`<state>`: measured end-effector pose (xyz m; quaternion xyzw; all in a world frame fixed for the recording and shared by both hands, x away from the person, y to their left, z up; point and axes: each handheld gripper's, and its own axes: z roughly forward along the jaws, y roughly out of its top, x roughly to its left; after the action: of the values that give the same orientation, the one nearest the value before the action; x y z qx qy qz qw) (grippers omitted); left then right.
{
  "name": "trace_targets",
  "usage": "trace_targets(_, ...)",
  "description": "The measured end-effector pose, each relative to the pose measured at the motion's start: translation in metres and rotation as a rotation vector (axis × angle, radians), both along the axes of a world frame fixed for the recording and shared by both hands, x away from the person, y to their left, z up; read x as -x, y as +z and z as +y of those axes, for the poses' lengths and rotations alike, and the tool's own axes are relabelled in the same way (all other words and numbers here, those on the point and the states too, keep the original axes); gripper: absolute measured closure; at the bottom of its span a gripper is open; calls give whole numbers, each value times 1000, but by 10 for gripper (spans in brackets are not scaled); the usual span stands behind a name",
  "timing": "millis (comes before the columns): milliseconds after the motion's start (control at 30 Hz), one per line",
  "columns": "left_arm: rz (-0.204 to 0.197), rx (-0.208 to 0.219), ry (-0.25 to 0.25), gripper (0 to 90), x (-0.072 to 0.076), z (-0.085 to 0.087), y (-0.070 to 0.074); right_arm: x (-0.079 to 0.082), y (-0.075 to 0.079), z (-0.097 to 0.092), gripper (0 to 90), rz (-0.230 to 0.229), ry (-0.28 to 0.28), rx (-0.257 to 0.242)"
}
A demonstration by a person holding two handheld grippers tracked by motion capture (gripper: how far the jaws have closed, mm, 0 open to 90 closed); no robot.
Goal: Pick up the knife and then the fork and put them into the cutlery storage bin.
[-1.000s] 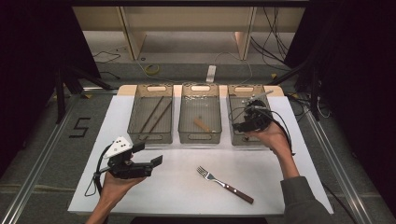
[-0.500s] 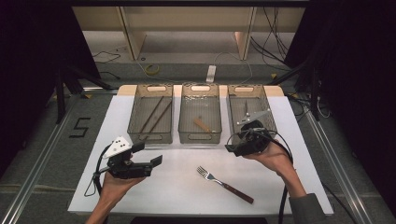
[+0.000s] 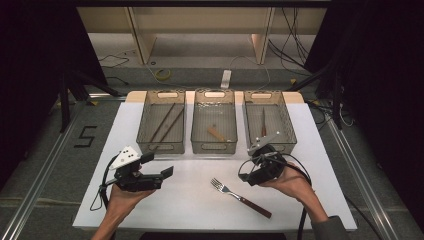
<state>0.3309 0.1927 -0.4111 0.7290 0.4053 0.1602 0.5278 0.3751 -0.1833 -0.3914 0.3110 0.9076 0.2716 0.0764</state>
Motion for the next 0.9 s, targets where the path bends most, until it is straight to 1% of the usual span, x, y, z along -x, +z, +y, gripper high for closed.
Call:
trace_targets(100, 0, 1, 1, 113, 0, 1, 0, 4, -4, 2, 282, 12, 18, 12)
trace_targets(167, 1, 0, 2, 113, 0, 1, 0, 8, -5, 4, 282, 33, 26, 24)
trace_targets(233, 0, 2, 2, 113, 0, 1, 0, 11, -7, 4, 283, 30, 34, 32)
trace_targets(400, 0, 0, 3, 113, 0, 0, 0, 16, -11, 2, 291, 41, 36, 57)
trace_targets(433, -1, 0, 3, 113, 0, 0, 0, 17, -11, 2, 291, 43, 43, 59)
trace_targets(500, -3, 0, 2, 113, 0, 1, 0, 18, -12, 1, 295, 49, 38, 58)
trace_targets(600, -3, 0, 2, 113, 0, 1, 0, 20, -14, 1, 296, 57, 34, 74)
trace_targets(767, -2, 0, 2, 113, 0, 0, 0, 23, -16, 3, 291, 65, 55, 89)
trace_targets(833, -3, -2, 0, 113, 0, 0, 0, 24, -17, 4, 283, 80, 55, 95)
trace_targets(900, -2, -2, 0, 113, 0, 0, 0, 25, -20, 4, 282, 76, 65, 112)
